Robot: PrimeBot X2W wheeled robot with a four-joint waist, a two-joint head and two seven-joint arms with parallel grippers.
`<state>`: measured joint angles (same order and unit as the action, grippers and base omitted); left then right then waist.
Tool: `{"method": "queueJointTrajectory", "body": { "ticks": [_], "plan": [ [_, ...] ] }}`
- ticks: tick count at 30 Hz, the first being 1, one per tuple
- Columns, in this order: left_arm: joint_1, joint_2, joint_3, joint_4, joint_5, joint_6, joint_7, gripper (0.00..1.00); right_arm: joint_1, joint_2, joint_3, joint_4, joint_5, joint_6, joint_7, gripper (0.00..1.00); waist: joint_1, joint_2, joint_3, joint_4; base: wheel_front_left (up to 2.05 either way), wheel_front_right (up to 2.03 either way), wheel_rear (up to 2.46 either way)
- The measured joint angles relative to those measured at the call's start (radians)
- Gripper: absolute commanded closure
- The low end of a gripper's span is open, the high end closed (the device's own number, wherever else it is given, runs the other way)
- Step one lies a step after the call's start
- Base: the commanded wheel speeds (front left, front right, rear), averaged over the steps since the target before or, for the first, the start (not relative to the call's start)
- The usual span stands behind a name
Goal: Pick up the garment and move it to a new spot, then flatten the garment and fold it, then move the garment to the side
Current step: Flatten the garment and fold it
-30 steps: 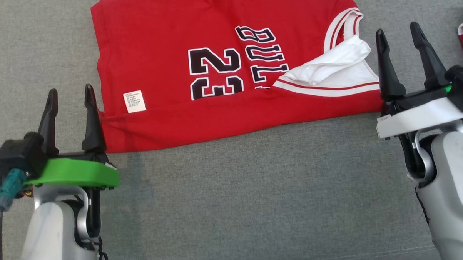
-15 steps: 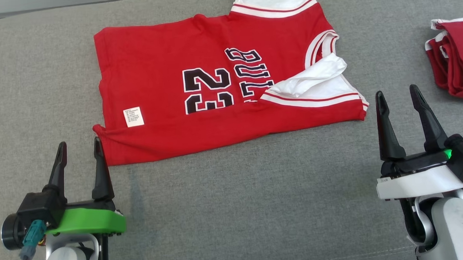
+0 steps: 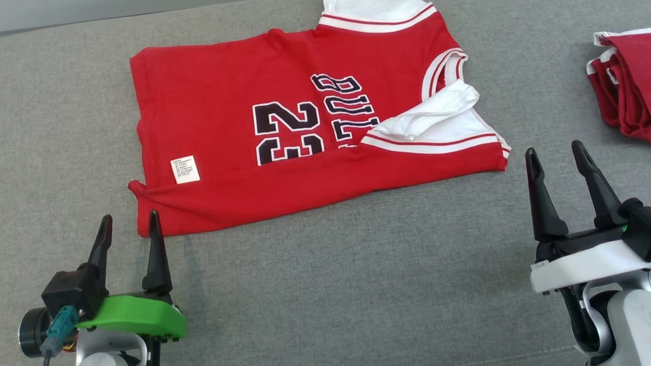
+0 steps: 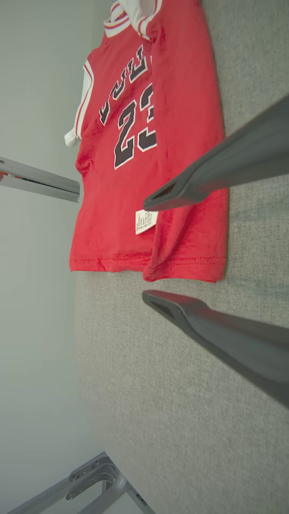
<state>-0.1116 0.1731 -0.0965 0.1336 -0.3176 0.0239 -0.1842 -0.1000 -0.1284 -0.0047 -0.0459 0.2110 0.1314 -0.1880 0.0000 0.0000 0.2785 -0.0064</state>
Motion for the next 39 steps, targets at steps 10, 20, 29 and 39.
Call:
{"method": "queueJointTrajectory", "body": {
  "ticks": [10, 20, 29, 39],
  "plan": [
    [-0.110, -0.004, 0.006, 0.217, -0.070, -0.051, 0.033, 0.00, -0.140, -0.040, 0.024, 0.277, 0.046, 0.000, 0.001, 0.00, 0.0000, 0.0000, 0.071, 0.000, 0.00, 0.00, 0.00],
    [-0.211, -0.011, -0.001, 0.344, -0.126, -0.092, 0.074, 0.00, -0.326, -0.067, 0.091, 0.532, 0.108, 0.000, 0.017, 0.00, 0.0000, 0.0000, 0.128, 0.013, 0.00, 0.00, 0.00],
    [-0.220, 0.001, -0.023, 0.315, -0.121, -0.094, 0.084, 1.00, -0.354, -0.079, 0.139, 0.578, 0.168, 0.001, 0.000, 1.00, 0.0000, 0.0000, 0.128, 0.022, 0.00, 0.00, 0.00],
    [-0.072, 0.036, -0.017, 0.072, -0.132, -0.055, 0.165, 1.00, -0.194, -0.086, 0.087, 0.431, 0.197, 0.001, -0.025, 1.00, 0.0000, 0.0000, 0.081, 0.021, 0.00, 0.00, 0.00]
  ]
}}
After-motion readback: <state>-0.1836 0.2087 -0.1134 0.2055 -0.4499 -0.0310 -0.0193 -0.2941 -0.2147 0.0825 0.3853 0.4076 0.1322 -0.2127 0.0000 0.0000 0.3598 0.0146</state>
